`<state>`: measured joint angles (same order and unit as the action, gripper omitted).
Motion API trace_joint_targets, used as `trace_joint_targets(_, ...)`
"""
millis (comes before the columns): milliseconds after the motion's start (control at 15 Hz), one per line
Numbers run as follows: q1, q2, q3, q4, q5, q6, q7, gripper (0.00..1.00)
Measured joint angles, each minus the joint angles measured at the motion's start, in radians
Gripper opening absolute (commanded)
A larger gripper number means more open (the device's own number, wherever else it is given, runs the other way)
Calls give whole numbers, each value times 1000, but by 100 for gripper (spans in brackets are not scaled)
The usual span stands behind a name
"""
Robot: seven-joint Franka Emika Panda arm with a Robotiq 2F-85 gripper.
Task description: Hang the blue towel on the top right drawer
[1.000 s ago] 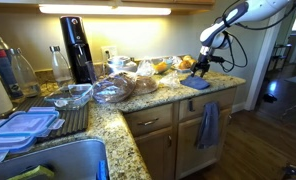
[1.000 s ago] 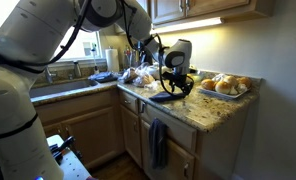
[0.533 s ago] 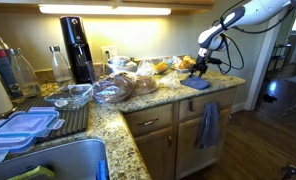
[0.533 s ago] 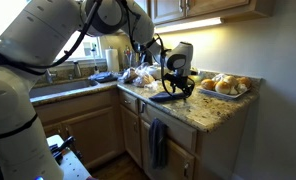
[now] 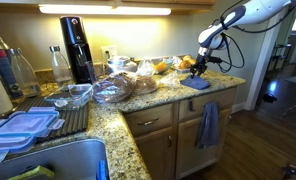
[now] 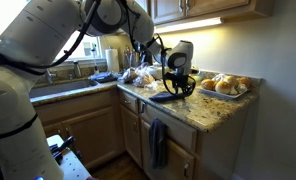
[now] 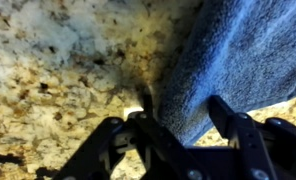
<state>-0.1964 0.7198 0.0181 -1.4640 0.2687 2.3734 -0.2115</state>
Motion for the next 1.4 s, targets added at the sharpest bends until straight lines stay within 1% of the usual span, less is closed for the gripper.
trace_joint_targets(133, 1, -1, 1, 0, -4, 0, 0, 18)
trace_joint_targets(200, 1, -1, 1, 0, -4, -1, 0, 10)
trace_joint_targets(400, 1, -2, 5, 0, -4, -2, 0, 6)
trace_joint_targets(467, 1, -3, 6, 0, -4, -2, -2, 6)
trace_joint_targets(533, 2, -6, 8, -1, -5, -2, -2, 9)
trace_joint_targets(667, 6, -19, 8, -10, -12, 0, -2, 10)
trace_joint_targets(800, 13, -54, 8, -42, -23, 4, -1, 10)
trace_joint_targets(1133, 45, -209, 8, -197, -38, 40, 19, 10)
trace_joint_targets(1400, 92, -340, 6, -350, -68, 110, 79, 10)
